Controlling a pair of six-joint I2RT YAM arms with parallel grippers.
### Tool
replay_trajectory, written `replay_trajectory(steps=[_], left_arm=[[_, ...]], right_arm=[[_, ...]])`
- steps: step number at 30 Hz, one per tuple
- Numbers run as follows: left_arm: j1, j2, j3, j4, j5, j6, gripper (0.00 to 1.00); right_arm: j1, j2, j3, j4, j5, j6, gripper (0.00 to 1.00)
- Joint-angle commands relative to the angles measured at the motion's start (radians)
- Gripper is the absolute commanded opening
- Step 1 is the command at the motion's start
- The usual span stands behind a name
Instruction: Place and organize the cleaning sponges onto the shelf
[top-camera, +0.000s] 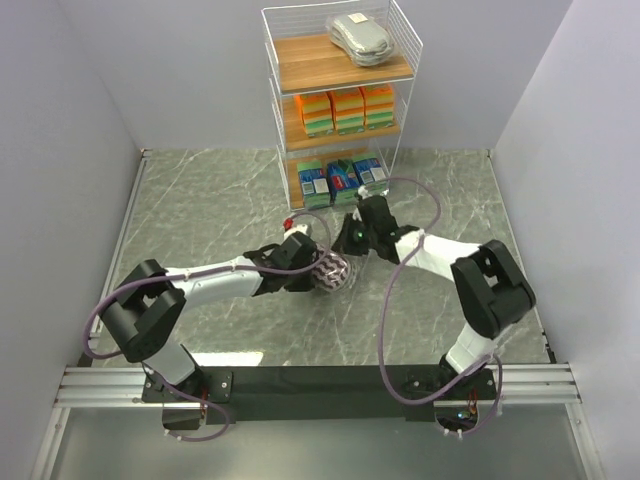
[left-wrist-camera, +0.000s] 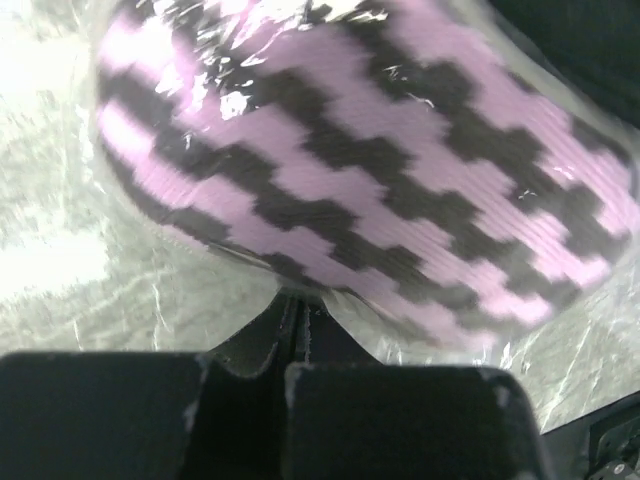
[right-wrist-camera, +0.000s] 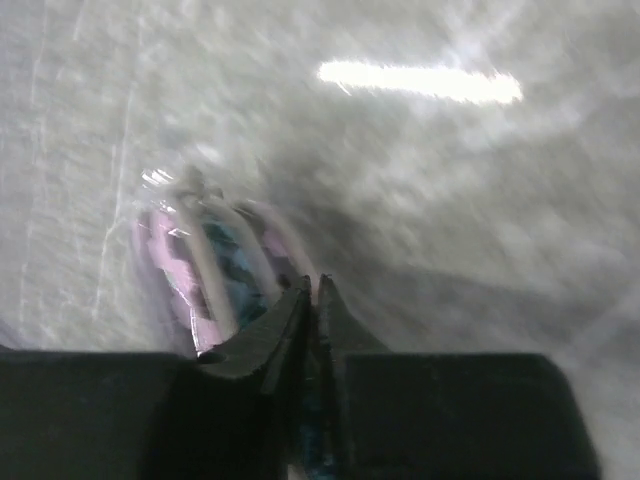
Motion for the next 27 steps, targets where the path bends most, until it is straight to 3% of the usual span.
replay_trajectory(steps=[1,4,7,8,10,11,12,19,22,27], left_arm=[[0.029,-0.029,0.008,0.111,0.015,0.021,0.01],[0.041,-0.014,0.003,0.132,0.041,0.018,0.01],[0.043,0.000,-0.007,0.149,0.049,0.015,0.01],[0.044,0.006,-0.009,0.154,0.055,0.015,0.00],[0.047,0.007,-0.007,0.151,0.061,0.017,0.00],[0.049,0.001,-0.010,0.152,0.062,0.017,0.00],[0.049,-0.005,-0.012,0.151,0.065,0.015,0.00],[0.049,-0.097,-0.030,0.114,0.044,0.014,0.00],[0.047,-0.127,-0.032,0.097,0.030,0.015,0.01],[0.052,-0.167,-0.041,0.102,0.009,0.018,0.01]], right_arm=[[0.008,0.056,0.109,-0.007,-0.030,-0.009,0.23],[-0.005,0.047,0.130,-0.050,0.056,0.008,0.42],[-0.015,0.027,0.123,-0.076,0.108,0.005,0.51],[-0.018,0.024,0.121,-0.106,0.131,0.003,0.63],[-0.023,-0.007,0.114,-0.137,0.220,0.015,0.78],[-0.028,-0.025,0.091,-0.153,0.257,0.026,0.92],[-0.046,-0.048,0.077,-0.160,0.314,0.040,0.95],[-0.095,-0.302,-0.035,-0.215,0.412,0.120,0.98],[-0.091,-0.374,-0.095,-0.228,0.347,0.147,0.98],[-0.084,-0.443,-0.300,-0.058,0.124,0.259,1.00]])
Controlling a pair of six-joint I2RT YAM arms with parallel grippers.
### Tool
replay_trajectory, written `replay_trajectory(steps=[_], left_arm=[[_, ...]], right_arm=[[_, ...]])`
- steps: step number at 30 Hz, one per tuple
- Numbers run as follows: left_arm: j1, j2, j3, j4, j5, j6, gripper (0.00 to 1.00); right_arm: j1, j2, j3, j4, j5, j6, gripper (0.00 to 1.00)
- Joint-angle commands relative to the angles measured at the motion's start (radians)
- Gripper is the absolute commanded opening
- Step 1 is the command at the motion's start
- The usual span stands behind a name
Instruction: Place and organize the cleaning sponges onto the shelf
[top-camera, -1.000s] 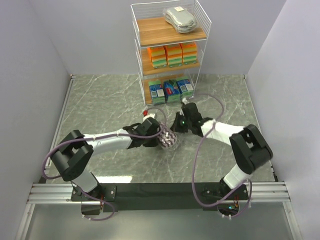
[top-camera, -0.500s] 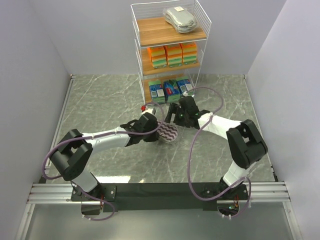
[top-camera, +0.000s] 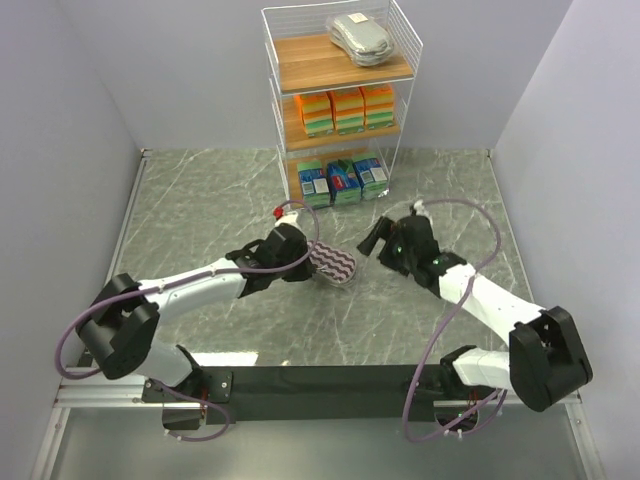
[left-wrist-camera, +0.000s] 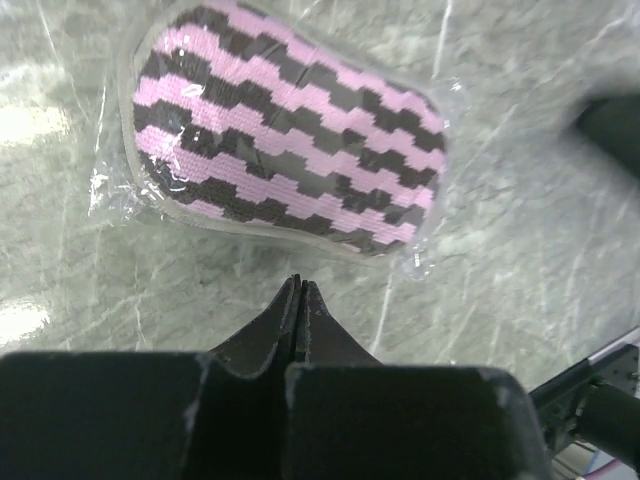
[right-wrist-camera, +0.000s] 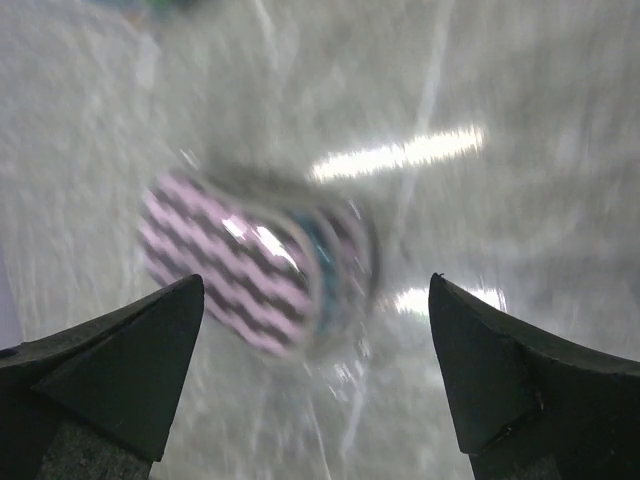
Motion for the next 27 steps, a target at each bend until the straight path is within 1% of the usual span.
replay_trajectory(steps=[1,4,7,9,12,17,21,23,27], left_arm=[[0.010,-0.055,-0.006,0.006,-0.033,0.013,0.01],[0.024,-0.078,0.000,-0.001,-0.050,0.027,0.01],[0.050,-0.087,0.008,-0.006,-0.053,0.042,0.01],[0.067,-0.081,0.015,0.008,-0.044,0.053,0.01],[0.078,-0.053,0.045,0.034,-0.010,0.067,0.01],[0.078,0.083,0.164,0.043,0.045,0.104,0.01],[0.078,0.139,0.209,0.094,0.084,0.117,0.01],[0.078,0.184,0.242,0.082,0.087,0.130,0.01],[0.078,0.244,0.233,0.115,0.122,0.134,0.01]], right_arm=[[0.010,-0.021,-0.103,0.099,-0.130,0.111,1.00],[0.033,-0.010,-0.130,0.127,-0.153,0.139,1.00],[0.065,0.004,-0.144,0.185,-0.196,0.171,0.97],[0.087,0.011,-0.150,0.197,-0.187,0.182,0.95],[0.087,0.037,-0.155,0.222,-0.177,0.191,0.92],[0.087,0.109,-0.126,0.239,-0.172,0.193,0.86],[0.085,0.165,-0.109,0.259,-0.184,0.191,0.83],[0.085,0.175,-0.101,0.263,-0.184,0.191,0.81],[0.085,0.172,-0.112,0.274,-0.167,0.192,0.77]])
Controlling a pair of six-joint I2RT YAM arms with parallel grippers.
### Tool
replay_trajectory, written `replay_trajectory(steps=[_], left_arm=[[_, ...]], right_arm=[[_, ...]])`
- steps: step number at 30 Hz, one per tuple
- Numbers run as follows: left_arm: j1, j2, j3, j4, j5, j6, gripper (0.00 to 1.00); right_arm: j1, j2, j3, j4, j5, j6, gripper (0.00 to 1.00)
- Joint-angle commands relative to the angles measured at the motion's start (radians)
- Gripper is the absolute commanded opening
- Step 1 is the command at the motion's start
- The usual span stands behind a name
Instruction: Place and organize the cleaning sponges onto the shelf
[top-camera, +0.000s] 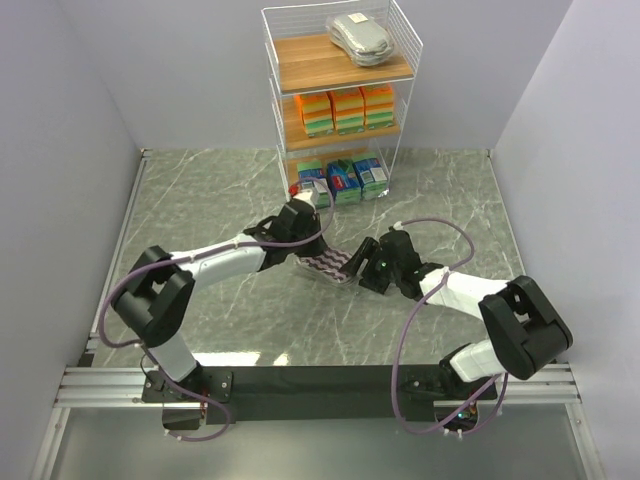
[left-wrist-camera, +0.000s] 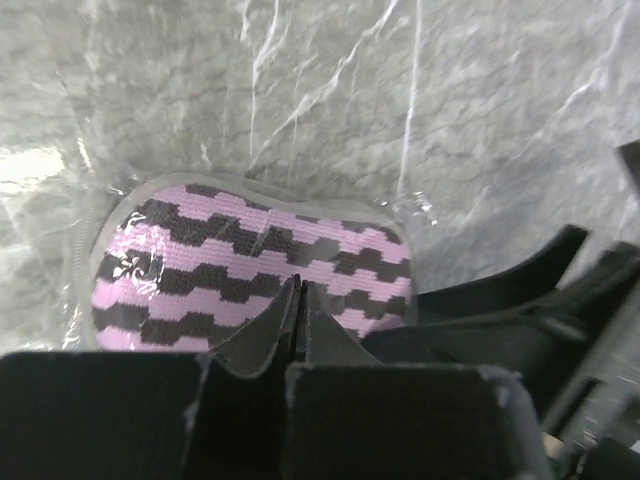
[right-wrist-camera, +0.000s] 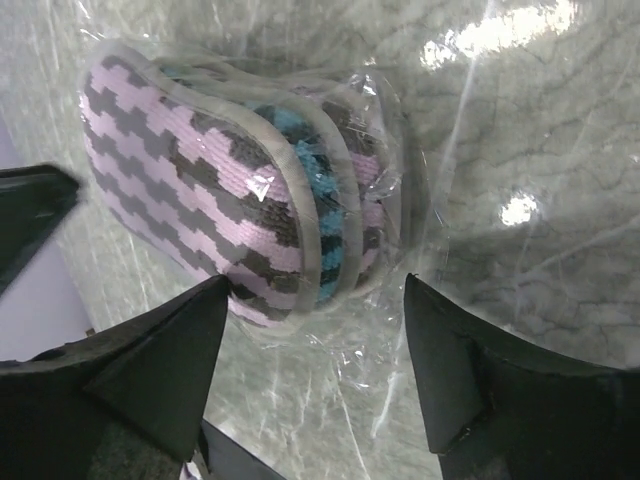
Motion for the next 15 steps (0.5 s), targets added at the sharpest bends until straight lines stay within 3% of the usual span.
replay_trajectory(steps=[1,7,15], left_arm=[[0.000,0.054,0.019,0.056,0.054,0.024,0.01],[-0.001,0.147,0.000,0.099,0.098,0.006,0.01],[-0.001,0.161,-0.006,0.103,0.101,0.007,0.01]], right_arm=[[0.002,-0.003,0.029,0.046,0.016,0.001,0.75],[0.004,0.014,0.034,0.052,0.018,-0.005,0.72],[-0.004,0.035,0.071,0.020,0.035,-0.026,0.69]])
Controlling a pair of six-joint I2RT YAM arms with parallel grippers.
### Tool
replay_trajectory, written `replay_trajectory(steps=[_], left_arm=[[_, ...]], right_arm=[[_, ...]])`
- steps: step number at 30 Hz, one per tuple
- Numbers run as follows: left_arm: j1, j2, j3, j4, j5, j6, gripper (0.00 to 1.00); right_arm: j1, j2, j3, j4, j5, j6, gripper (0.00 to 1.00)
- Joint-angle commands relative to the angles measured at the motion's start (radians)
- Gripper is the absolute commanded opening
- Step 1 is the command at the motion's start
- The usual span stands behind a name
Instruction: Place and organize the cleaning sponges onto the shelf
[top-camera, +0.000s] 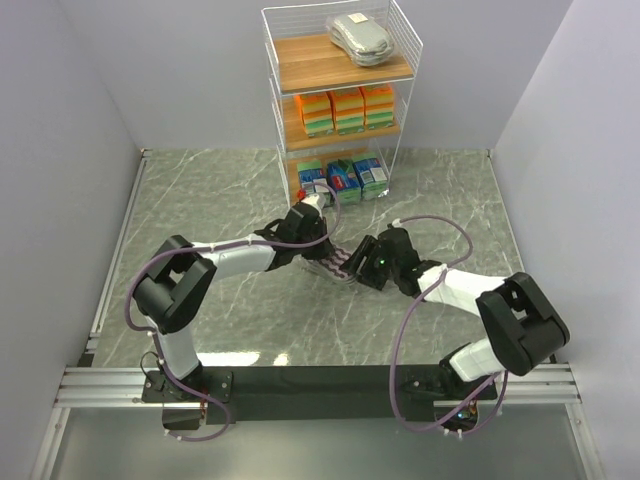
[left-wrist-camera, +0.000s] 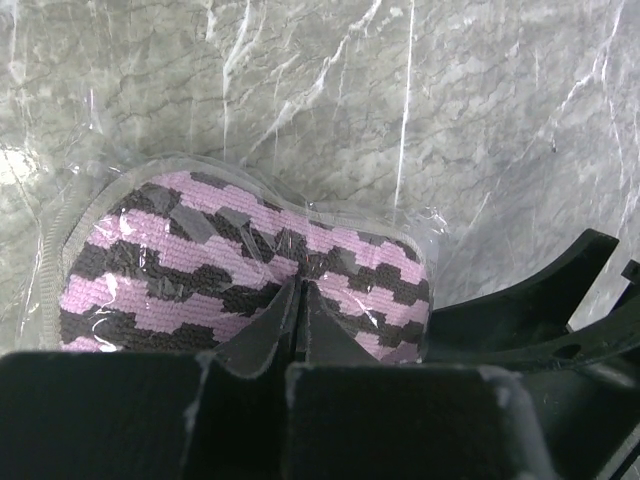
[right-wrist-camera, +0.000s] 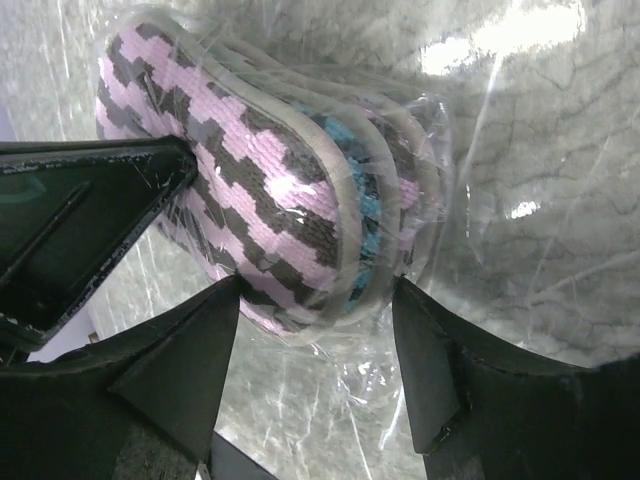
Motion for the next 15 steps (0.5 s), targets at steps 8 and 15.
replay_trajectory(steps=[8,15], left_arm=[[-0.006,0.005,-0.054,-0.026,0.005,0.001,0.01],[-0.006,0.006,-0.055,-0.021,0.016,-0.008,0.01]], right_arm=[[-0.024,-0.093,0.035,-0.082,0.078,-0.007,0.81],[-0.044,-0.076,0.050,-0.084,0.089,0.016,0.78]])
